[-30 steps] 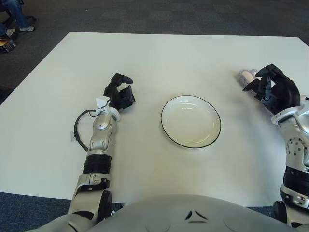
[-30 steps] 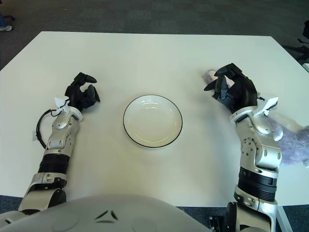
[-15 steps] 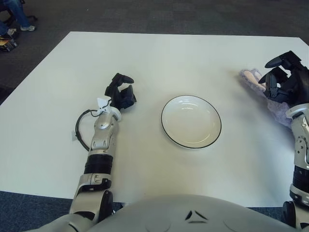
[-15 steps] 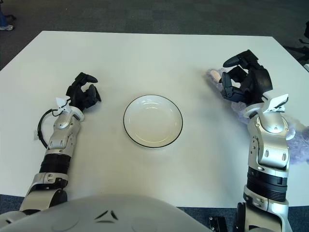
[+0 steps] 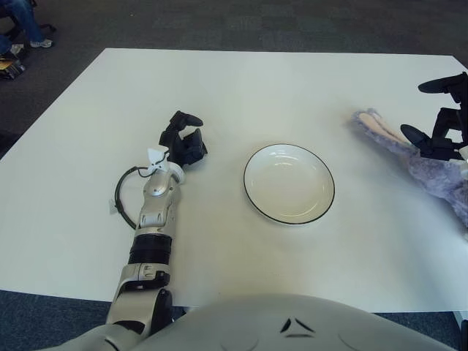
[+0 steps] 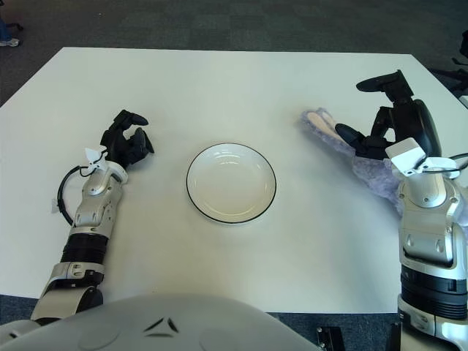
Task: Put the doll into the plate.
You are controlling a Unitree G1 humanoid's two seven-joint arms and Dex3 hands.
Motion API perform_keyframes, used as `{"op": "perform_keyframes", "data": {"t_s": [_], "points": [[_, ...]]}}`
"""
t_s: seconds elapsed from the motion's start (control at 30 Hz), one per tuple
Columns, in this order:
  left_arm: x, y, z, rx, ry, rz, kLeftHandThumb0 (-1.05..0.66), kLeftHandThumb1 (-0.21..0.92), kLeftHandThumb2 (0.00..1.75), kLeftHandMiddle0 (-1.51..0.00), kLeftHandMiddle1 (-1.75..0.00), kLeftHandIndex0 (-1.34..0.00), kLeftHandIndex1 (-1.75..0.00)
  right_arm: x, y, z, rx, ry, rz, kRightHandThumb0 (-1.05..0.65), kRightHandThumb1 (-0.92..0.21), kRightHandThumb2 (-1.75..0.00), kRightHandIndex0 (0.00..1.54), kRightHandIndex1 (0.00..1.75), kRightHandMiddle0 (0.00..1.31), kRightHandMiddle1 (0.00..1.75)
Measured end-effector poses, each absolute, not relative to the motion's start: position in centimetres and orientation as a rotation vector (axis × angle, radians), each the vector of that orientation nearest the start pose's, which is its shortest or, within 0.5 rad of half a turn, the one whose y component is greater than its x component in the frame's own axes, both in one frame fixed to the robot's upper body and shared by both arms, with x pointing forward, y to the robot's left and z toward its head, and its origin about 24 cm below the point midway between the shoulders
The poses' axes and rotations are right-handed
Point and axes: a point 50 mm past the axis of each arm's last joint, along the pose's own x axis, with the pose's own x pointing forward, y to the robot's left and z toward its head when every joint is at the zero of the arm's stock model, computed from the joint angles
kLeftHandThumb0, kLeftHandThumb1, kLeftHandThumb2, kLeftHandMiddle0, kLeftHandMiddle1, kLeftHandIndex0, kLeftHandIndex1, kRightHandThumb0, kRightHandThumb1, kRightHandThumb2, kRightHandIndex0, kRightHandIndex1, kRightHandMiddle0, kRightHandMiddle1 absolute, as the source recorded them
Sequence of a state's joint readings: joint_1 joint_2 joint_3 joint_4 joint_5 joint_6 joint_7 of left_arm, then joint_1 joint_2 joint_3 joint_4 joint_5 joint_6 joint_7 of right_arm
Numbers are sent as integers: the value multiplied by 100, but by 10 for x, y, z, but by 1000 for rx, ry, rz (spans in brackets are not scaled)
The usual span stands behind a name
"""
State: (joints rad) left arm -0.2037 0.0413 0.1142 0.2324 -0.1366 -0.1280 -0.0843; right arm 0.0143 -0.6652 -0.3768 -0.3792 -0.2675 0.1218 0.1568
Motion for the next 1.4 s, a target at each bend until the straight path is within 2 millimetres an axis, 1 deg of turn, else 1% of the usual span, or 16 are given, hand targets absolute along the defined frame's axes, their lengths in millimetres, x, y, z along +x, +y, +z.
{"op": "perform_keyframes", "data": {"t_s": [0.17,0.3,0.4,0.53,0.57,0.6,0.63,0.67,0.7,0.73,0.77,0.8,0.93,1.17,1.4], "points": [[291,168,54,-104,-106,-11,-41,56,100,-97,-175,-42,-175,218,-287,209,-1090,-233,-184,-100,-90,-29,114,175,0,75],[291,169,54,-102,-106,-11,-41,56,101,-97,-175,-42,-175,213,-287,222,-1169,-202,-181,-102,-92,-28,114,175,0,74],[291,169,54,-101,-107,-11,-41,56,101,-98,-175,-42,-175,209,-285,232,-1208,-179,-177,-102,-92,-27,103,175,0,76],[291,170,54,-99,-107,-13,-41,56,101,-98,-175,-42,-175,203,-278,242,-1254,-171,-166,-102,-92,-27,96,175,0,76],[290,170,54,-98,-107,-14,-41,56,100,-99,-175,-42,-175,203,-277,243,-1261,-170,-164,-101,-92,-27,72,164,0,74],[290,170,54,-98,-108,-16,-41,56,100,-99,-175,-42,-175,203,-276,244,-1268,-169,-162,-100,-92,-28,64,160,0,73],[290,170,54,-98,-108,-17,-41,57,100,-99,-175,-42,-175,203,-276,245,-1276,-165,-159,-100,-92,-28,46,143,0,72],[290,170,54,-98,-109,-19,-40,57,100,-100,-175,-42,-175,202,-276,245,-1291,-157,-155,-101,-92,-30,32,119,0,70],[290,170,54,-98,-109,-21,-40,57,100,-100,-175,-42,-175,202,-277,245,-1305,-146,-150,-102,-92,-31,24,101,0,68],[290,170,54,-98,-110,-23,-40,57,100,-100,-175,-42,-175,202,-277,245,-1319,-135,-144,-102,-92,-32,21,94,0,67],[290,170,54,-98,-110,-24,-40,57,100,-100,-175,-42,-175,201,-278,246,-1334,-123,-137,-103,-92,-34,16,83,0,66],[290,170,54,-97,-110,-24,-40,57,100,-101,-175,-42,-175,200,-279,246,-1346,-112,-129,-104,-92,-35,13,75,0,65],[290,171,54,-93,-111,-24,-40,57,100,-102,-175,-42,-175,198,-282,249,-1393,-66,-104,-105,-92,-37,8,63,0,63],[290,173,54,-87,-112,-30,-41,56,101,-105,-175,-42,-175,193,-287,257,-1492,27,-23,-103,-92,-33,4,54,0,58],[290,174,54,-82,-115,-36,-41,55,103,-107,-175,-43,-175,192,-295,266,-1571,90,32,-102,-92,-26,3,45,0,48]]}}
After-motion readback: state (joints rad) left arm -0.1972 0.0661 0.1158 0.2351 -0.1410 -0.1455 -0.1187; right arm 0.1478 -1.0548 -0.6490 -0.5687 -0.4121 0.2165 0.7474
